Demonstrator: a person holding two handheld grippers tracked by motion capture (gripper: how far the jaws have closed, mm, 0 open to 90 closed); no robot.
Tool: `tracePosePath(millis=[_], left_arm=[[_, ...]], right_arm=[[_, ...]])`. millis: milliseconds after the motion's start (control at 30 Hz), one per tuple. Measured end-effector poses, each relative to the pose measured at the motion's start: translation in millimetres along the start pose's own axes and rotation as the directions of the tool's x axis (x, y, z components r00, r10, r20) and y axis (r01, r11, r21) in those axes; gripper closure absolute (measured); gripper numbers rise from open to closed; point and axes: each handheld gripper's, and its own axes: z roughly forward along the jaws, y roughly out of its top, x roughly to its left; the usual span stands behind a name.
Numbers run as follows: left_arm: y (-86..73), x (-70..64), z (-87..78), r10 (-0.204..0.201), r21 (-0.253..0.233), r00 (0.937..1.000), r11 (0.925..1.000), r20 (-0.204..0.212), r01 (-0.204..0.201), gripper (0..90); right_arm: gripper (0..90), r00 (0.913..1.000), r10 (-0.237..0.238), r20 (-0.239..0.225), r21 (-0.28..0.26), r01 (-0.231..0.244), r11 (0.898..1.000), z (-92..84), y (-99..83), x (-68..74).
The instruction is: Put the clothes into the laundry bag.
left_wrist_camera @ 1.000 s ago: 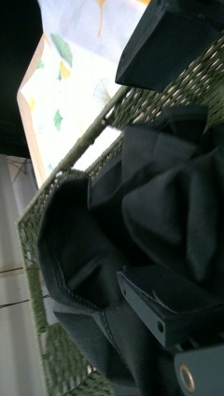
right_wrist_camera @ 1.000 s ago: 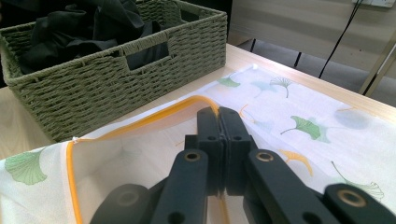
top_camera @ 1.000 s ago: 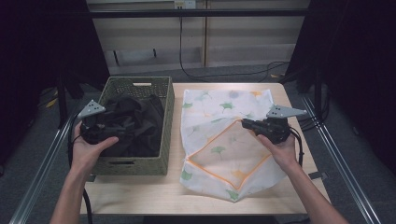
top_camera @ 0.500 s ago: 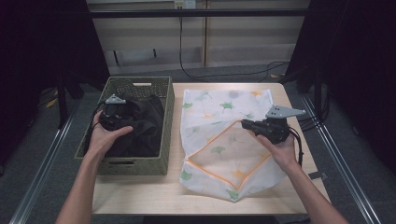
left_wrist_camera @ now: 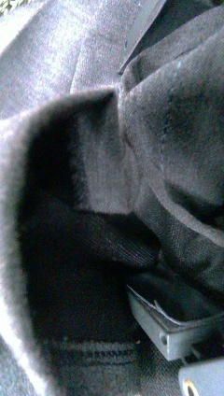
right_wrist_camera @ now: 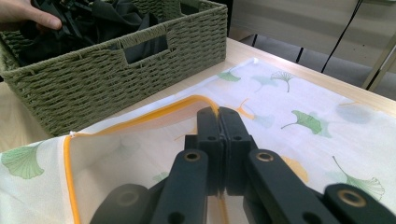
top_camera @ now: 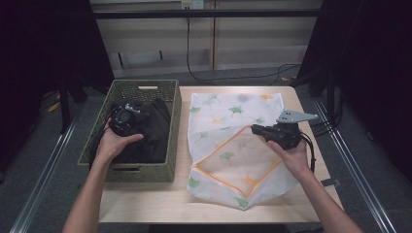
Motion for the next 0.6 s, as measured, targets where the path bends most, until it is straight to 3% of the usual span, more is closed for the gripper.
tracePosePath(millis=[33,100,167,200,267,367,433,500,533,567,600], left_arm=[[0.1,0.3,0.7,-0.012,0.007,0.9999,0.9999,-0.006,0.012,1.6],[-1.1,3.1,2.7,0.001,0.014,1.0,0.9999,-0.001,-0.001,0.2],[-5.0,2.7,10.1,0.037,0.057,0.9985,0.9976,0.039,-0.039,0.0],[-7.6,1.6,17.6,0.03,0.105,0.9959,0.9937,0.085,-0.039,0.0],[-8.3,0.3,20.4,0.025,0.106,0.9942,0.9937,0.105,-0.036,0.0],[-6.4,-1.0,22.9,0.033,0.144,0.9859,0.9879,0.164,-0.058,0.0],[-7.8,4.9,23.7,0.049,0.125,0.9736,0.9891,0.223,-0.078,0.0],[-8.9,6.3,24.5,0.036,0.118,0.9729,0.991,0.228,-0.064,0.0],[-8.4,6.3,25.4,0.049,0.13,0.9748,0.9883,0.218,-0.079,0.0],[-8.4,2.2,27.5,0.075,0.132,0.9783,0.986,0.193,-0.102,0.0],[-11.3,-6.0,32.0,0.106,0.123,0.9877,0.9852,0.115,-0.12,0.0]], right_arm=[[88.5,1.0,0.002,0.0,0.001,-0.002,1.0,0.0,-0.2,-0.1],[88.5,1.0,0.003,0.0,0.002,-0.003,1.0,-0.3,-0.4,-0.3],[88.5,1.0,0.003,-0.003,0.001,-0.003,1.0,-0.2,-0.4,-0.4],[88.5,1.0,0.003,-0.001,0.003,-0.003,1.0,0.2,-0.5,0.2],[88.5,1.0,0.0,-0.004,0.002,0.0,1.0,1.0,-0.6,0.2],[88.6,1.0,-0.003,-0.007,0.008,0.003,1.0,2.2,-0.8,1.1],[88.6,1.0,-0.005,-0.006,0.01,0.005,1.0,2.0,-0.9,1.2],[88.5,1.0,-0.004,-0.007,0.01,0.004,1.0,1.9,-1.0,1.0],[88.6,1.0,-0.008,-0.004,0.01,0.008,1.0,1.9,-1.1,0.6],[88.6,1.0,-0.004,-0.003,0.009,0.004,1.0,1.8,-1.1,0.4],[88.6,1.0,-0.004,-0.004,0.009,0.005,1.0,1.6,-1.0,0.1]])
